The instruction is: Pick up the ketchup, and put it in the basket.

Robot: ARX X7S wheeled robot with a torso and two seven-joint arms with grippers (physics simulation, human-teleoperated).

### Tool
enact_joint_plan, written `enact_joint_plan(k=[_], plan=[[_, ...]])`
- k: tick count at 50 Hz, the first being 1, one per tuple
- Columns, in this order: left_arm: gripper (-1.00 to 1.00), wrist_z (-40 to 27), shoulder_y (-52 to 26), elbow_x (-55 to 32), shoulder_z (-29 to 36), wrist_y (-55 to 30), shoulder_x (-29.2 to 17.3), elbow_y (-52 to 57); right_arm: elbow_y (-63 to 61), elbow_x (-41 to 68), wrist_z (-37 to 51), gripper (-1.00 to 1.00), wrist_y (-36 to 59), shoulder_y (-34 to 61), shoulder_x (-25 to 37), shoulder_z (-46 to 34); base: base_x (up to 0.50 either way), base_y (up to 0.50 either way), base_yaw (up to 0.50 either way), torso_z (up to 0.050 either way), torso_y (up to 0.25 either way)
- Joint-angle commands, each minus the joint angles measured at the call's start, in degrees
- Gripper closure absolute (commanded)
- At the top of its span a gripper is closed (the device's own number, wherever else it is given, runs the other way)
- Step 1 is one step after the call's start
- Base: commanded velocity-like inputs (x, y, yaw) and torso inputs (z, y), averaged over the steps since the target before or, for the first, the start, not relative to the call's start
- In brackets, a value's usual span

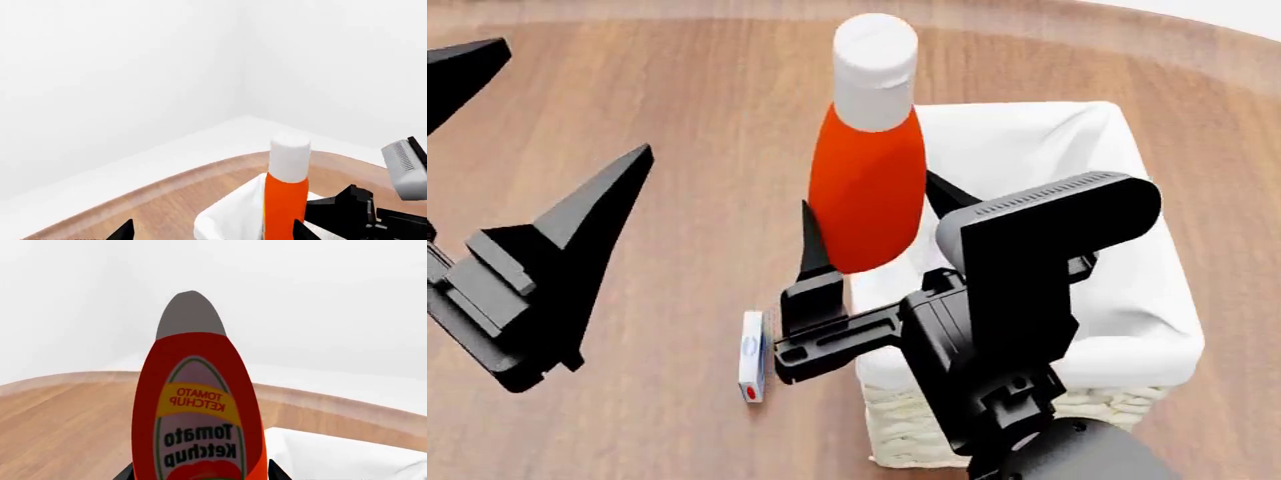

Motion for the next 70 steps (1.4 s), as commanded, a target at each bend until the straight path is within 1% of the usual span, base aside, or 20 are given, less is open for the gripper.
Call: enact_joint_plan(k=[1, 4, 5, 8, 12, 14, 15, 16, 24, 32, 33, 34, 35, 42, 43, 47, 56, 59, 61, 70], plan=[[-1.0, -5.2, 13.3, 5.5, -1.4, 6.6, -0.5, 10.0, 0.0, 0.2, 1.4, 1.0, 2.0, 1.6, 0.8, 2.1, 0.0, 0.0, 0.0, 0.0, 0.0], [-1.0, -4.7, 19.0, 9.0, -1.5, 9.6, -0.2, 11.6, 0.1, 0.8, 2.0, 1.0, 2.6, 2.3, 0.8, 2.6, 0.0, 0.0, 0.0, 0.0, 0.0], [-1.0, -4.6, 19.2, 9.1, -1.6, 9.7, -0.3, 11.6, 0.1, 0.8, 2.0, 1.0, 2.6, 2.3, 0.8, 2.5, 0.0, 0.0, 0.0, 0.0, 0.0], [-1.0, -3.8, 25.8, 13.7, -1.6, 13.2, 0.3, 12.3, 0.5, 1.2, 2.8, 1.0, 3.5, 3.4, 0.9, 3.0, 0.0, 0.0, 0.0, 0.0, 0.003], [-1.0, -2.9, 30.6, 16.5, -1.8, 16.0, 0.4, 12.4, 0.3, 1.7, 3.6, 1.0, 4.5, 4.2, 1.0, 3.2, 0.0, 0.0, 0.0, 0.0, 0.0], [-1.0, -2.1, 34.7, 19.9, -1.5, 18.2, 0.8, 12.3, 0.3, 2.1, 4.1, 1.0, 5.1, 4.9, 1.0, 3.4, 0.0, 0.0, 0.0, 0.0, 0.0], [-1.0, -2.0, 34.8, 20.0, -1.5, 18.3, 0.8, 12.3, 0.3, 2.1, 4.1, 1.0, 5.1, 4.9, 1.0, 3.4, 0.0, 0.0, 0.0, 0.01, 0.0], [-1.0, -1.5, 37.5, 23.1, -1.3, 20.1, 1.1, 12.7, 0.1, 2.5, 4.5, 1.0, 5.5, 5.3, 1.0, 3.6, 0.0, 0.0, 0.0, 0.0, 0.0], [-1.0, 0.4, 52.0, 33.5, -1.0, 29.9, 2.4, 12.6, 0.2, 4.2, 5.3, 1.0, 7.3, 7.6, 1.1, 4.3, 0.0, 0.0, 0.0, 0.0, 0.0], [-1.0, 1.3, 59.1, 39.5, -0.2, 35.1, 3.6, 11.3, 0.2, 4.5, 6.1, 1.0, 9.3, 9.9, 1.3, 3.7, 0.0, 0.0, 0.0, 0.0, 0.0], [-1.0, 1.3, 59.5, 39.9, 0.0, 35.4, 3.6, 11.5, 0.4, 4.5, 7.8, 1.0, 11.4, 10.7, 1.5, 3.2, 0.0, 0.0, 0.0, 0.0, 0.0], [-1.0, 1.4, 59.9, 40.3, 0.1, 35.7, 3.8, 11.4, 0.4, 4.4, 6.6, 1.0, 10.2, 10.5, 1.5, 3.3, 0.0, 0.0, 0.0, 0.0, 0.0], [-1.0, 1.5, 60.2, 40.7, 0.3, 35.9, 3.9, 11.3, 0.5, 4.7, 7.9, 1.0, 11.8, 11.1, 1.5, 3.1, 0.0, 0.0, 0.0, 0.0, 0.0], [-1.0, 1.6, 61.0, 42.1, 0.7, 36.6, 4.1, 11.0, 0.7, 5.2, 8.6, 1.0, 12.5, 11.8, 1.6, 3.4, 0.0, 0.0, 0.0, 0.0, 0.001], [-1.0, 1.5, 62.1, 42.1, 0.4, 37.5, 3.9, 11.3, 1.0, 6.2, 11.2, 1.0, 14.8, 12.8, 1.2, 3.9, 0.0, 0.0, 0.0, 0.0, 0.0], [-1.0, 1.3, 62.7, 41.7, -0.2, 38.2, 3.7, 10.9, 2.4, 7.7, 12.3, 1.0, 17.7, 14.9, 1.1, 3.9, 0.0, 0.0, 0.0, 0.0, 0.0], [-1.0, 1.6, 63.0, 40.8, -0.3, 39.1, 3.9, 11.1, 8.3, 15.8, 21.4, 1.0, 31.6, 23.9, 0.0, 6.8, 0.0, 0.0, 0.0, 0.0, 0.0], [-1.0, 3.4, 64.6, 43.2, 0.7, 41.4, 5.0, 9.1, 9.3, 16.3, 21.0, 1.0, 32.2, 25.1, 0.0, 6.8, 0.0, 0.0, 0.0, 0.0, 0.0], [-1.0, 1.9, 62.7, 40.9, 0.3, 39.1, 4.3, 10.9, 11.0, 17.7, 22.1, 1.0, 33.9, 26.0, -0.4, 7.4, 0.0, 0.0, 0.0, 0.0, 0.0], [-1.0, 2.3, 62.8, 40.4, 0.5, 39.5, 4.5, 10.7, 18.2, 21.1, 24.0, 1.0, 38.5, 29.9, -2.2, 8.2, 0.0, 0.0, 0.0, 0.0, 0.001]])
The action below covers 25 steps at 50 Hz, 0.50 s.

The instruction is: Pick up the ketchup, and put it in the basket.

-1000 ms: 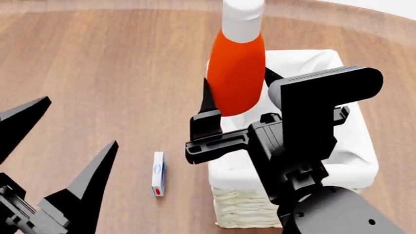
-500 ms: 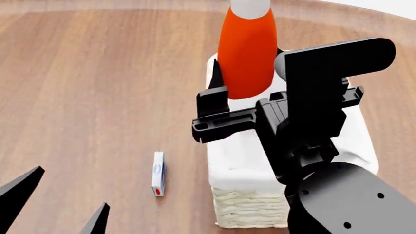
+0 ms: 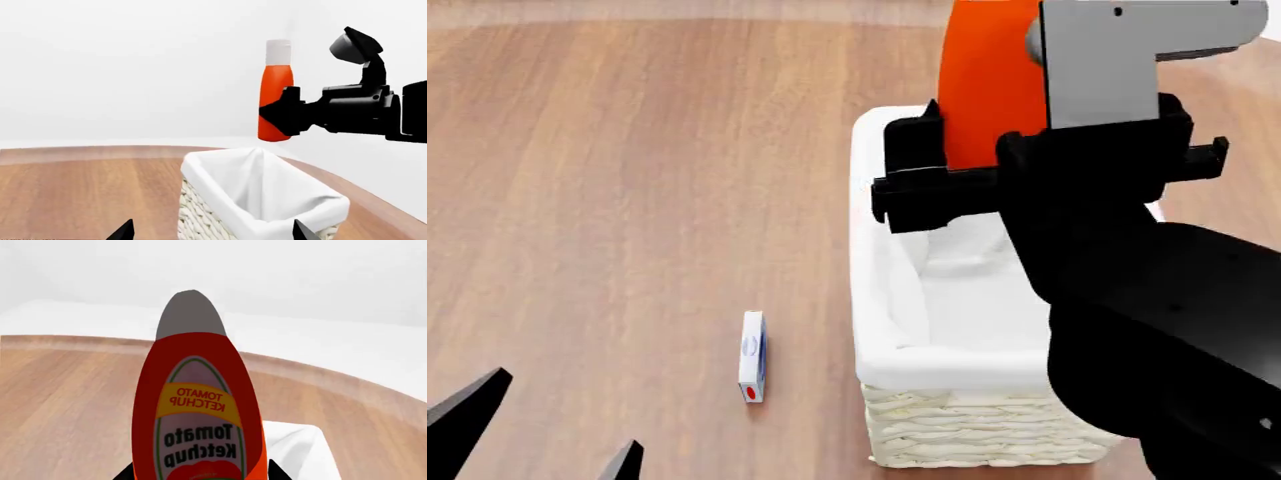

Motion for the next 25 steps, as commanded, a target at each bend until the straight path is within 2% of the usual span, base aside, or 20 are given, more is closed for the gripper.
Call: enact_joint_plan(k=[1, 6, 16, 19, 25], plan=[[-1.0, 0.3, 0.3, -0.4, 0.3, 0.6, 0.3, -0.1, 7.6, 3.9, 2.6, 1.0, 7.1, 5.8, -1.8, 1.7, 0.0, 0.0, 0.0, 0.0, 0.0], [-1.0, 1.0, 0.4, -0.9, 0.2, 1.4, 0.5, -0.8, 12.3, 1.3, -1.6, 1.0, 6.2, 7.5, -1.3, -1.5, 0.0, 0.0, 0.0, 0.0, 0.0], [-1.0, 1.1, 0.5, -1.0, 0.4, 1.6, 0.5, -0.9, 19.2, 7.7, 7.5, 1.0, 12.7, 9.2, -4.8, 3.6, 0.0, 0.0, 0.0, 0.001, 0.0], [-1.0, 1.1, 0.5, -1.4, 0.2, 1.7, 0.3, -1.0, 22.1, 10.4, 13.5, 1.0, 15.4, 10.1, -6.5, 6.1, 0.0, 0.0, 0.0, 0.0, 0.0], [-1.0, 1.3, 0.6, -1.2, 0.5, 1.8, 0.4, -1.2, 25.0, 12.1, 13.5, 1.0, 16.5, 11.7, -6.9, 6.1, 0.0, 0.0, 0.0, 0.0, 0.0]])
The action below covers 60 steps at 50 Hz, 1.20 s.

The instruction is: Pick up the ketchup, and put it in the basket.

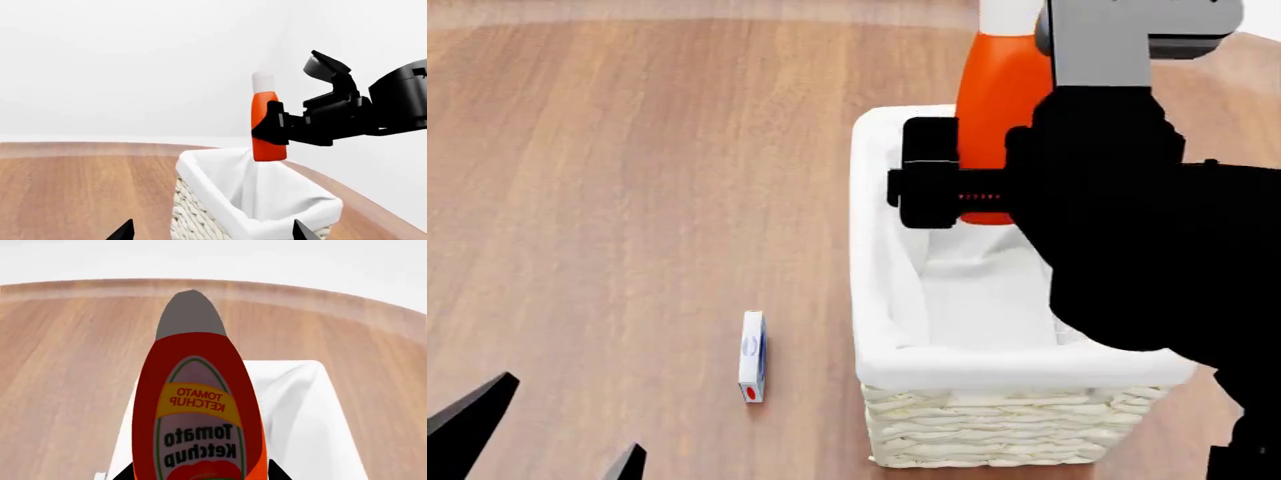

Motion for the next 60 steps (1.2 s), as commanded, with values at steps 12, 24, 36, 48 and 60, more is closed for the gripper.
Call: enact_joint_plan(k=[12, 24, 36, 48, 60], plan=[[-1.0, 0.2, 0.4, -0.8, -0.1, 0.7, -0.4, -0.5, 14.4, 4.1, 4.5, 1.0, 3.9, 6.8, -3.1, 2.1, 0.0, 0.0, 0.0, 0.0, 0.001], [-1.0, 0.3, 0.1, -0.7, 0.3, 0.4, -0.2, -1.0, 24.6, 2.6, 5.7, 1.0, 7.3, 12.8, -4.0, -2.5, 0.0, 0.0, 0.0, 0.0, 0.0], [-1.0, 0.9, 0.3, -0.7, 0.4, 1.1, -0.1, -1.8, 34.8, -0.9, 1.8, 1.0, 4.2, 15.6, -5.3, -6.5, 0.0, 0.0, 0.0, 0.0, 0.0], [-1.0, 1.3, 0.4, -1.0, 0.6, 1.4, -0.1, -2.4, 43.2, -6.1, -8.9, 1.0, 1.2, 19.5, -7.1, -14.2, 0.0, 0.0, 0.0, 0.0, 0.0], [-1.0, 1.4, 0.3, -1.3, 0.4, 1.6, -0.5, -2.5, 54.0, -13.0, -20.6, 1.0, -5.2, 22.7, -9.8, -22.0, 0.0, 0.0, 0.0, 0.001, 0.001]])
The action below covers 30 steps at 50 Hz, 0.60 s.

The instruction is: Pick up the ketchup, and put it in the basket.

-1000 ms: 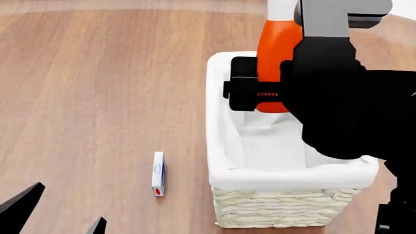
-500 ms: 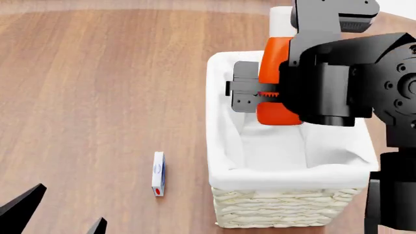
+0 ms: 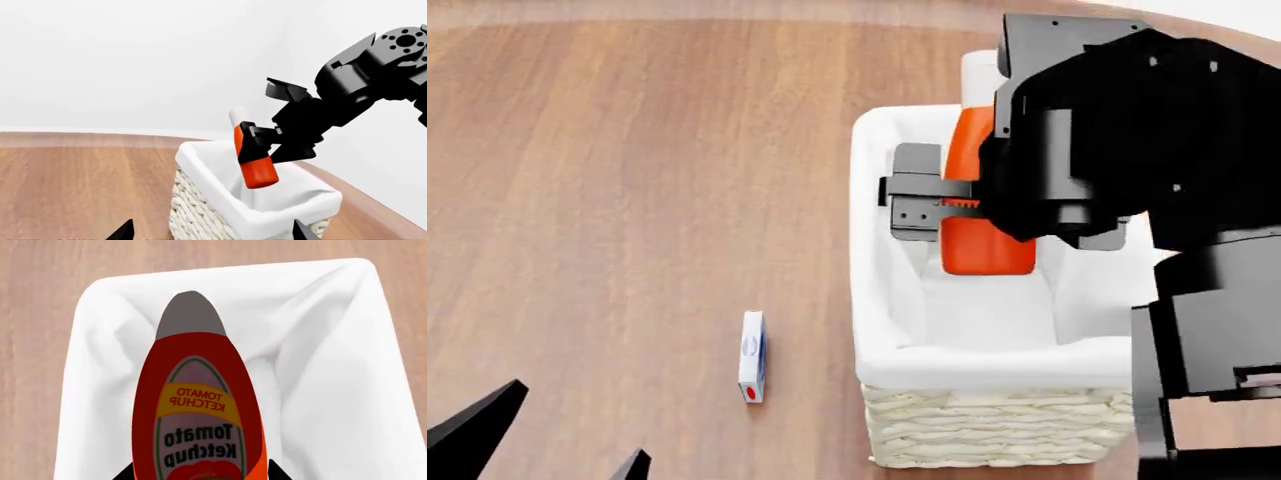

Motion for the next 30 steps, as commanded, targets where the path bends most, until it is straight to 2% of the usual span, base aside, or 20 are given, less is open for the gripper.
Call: enact_joint_plan(k=[1, 30], plan=[[-1.0, 0.0, 0.1, -0.4, -0.2, 0.3, -0.3, -0.3, 9.0, -6.0, -10.1, 1.0, -4.8, 3.2, -2.2, -6.4, 0.0, 0.0, 0.0, 0.0, 0.0], [-1.0, 0.2, 0.0, -0.4, 0.1, 0.6, -0.3, -0.9, 16.5, -10.5, -17.0, 1.0, -10.8, 3.0, -4.2, -10.9, 0.0, 0.0, 0.0, 0.0, 0.0]])
